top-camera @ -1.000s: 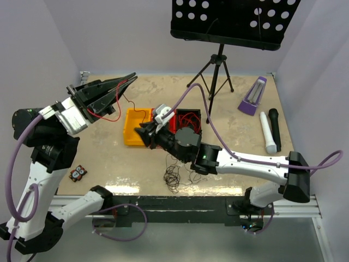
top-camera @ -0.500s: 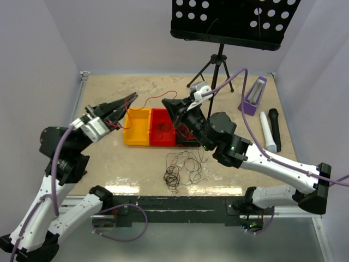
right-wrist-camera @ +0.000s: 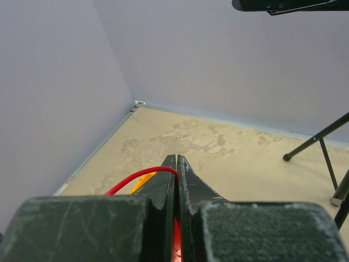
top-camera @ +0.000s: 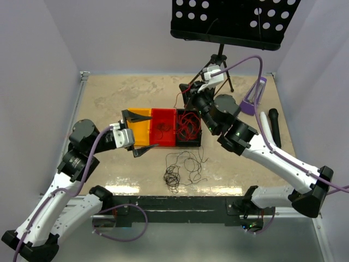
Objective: Untangle the cables
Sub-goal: Untie the cable, then place the cable in the bin.
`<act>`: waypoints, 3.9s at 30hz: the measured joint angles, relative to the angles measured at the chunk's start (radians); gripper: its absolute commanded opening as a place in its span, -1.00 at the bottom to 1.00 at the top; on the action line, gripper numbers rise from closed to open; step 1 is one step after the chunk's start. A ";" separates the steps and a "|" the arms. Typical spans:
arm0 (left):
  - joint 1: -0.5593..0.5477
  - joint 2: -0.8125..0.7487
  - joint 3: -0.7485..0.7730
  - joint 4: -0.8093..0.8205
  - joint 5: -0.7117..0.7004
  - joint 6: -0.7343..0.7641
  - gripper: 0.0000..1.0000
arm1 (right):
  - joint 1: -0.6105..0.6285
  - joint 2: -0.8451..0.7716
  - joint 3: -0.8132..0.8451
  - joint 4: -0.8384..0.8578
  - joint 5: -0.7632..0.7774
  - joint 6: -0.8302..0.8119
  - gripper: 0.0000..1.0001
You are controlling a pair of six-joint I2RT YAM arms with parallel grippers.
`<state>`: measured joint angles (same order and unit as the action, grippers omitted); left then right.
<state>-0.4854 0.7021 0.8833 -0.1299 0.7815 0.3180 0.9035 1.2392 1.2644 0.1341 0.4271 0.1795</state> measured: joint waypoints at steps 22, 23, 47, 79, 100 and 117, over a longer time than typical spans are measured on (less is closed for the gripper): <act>0.000 -0.070 -0.020 -0.081 0.026 0.060 0.80 | -0.208 0.120 -0.144 0.149 -0.082 0.002 -1.00; 0.000 -0.074 -0.020 -0.081 0.025 0.062 0.79 | -0.214 0.130 -0.144 0.158 -0.086 0.003 -1.00; 0.000 -0.067 -0.020 -0.068 -0.027 0.061 0.23 | -0.264 0.267 -0.137 0.361 -0.290 0.134 -1.00; 0.000 -0.040 -0.020 -0.042 -0.030 0.040 -0.03 | -0.351 0.257 -0.311 0.290 -0.091 0.127 -1.00; 0.000 -0.041 -0.020 -0.035 -0.030 0.039 -0.06 | -0.321 0.436 -0.301 0.129 -0.104 0.210 -1.00; 0.000 -0.049 -0.020 -0.034 -0.030 0.039 -0.07 | -0.245 0.481 -0.242 0.016 -0.018 0.348 -0.06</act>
<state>-0.4854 0.6533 0.8635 -0.1635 0.7513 0.3569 0.6590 1.7199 1.0222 0.1505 0.4088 0.5278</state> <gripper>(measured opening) 0.468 0.358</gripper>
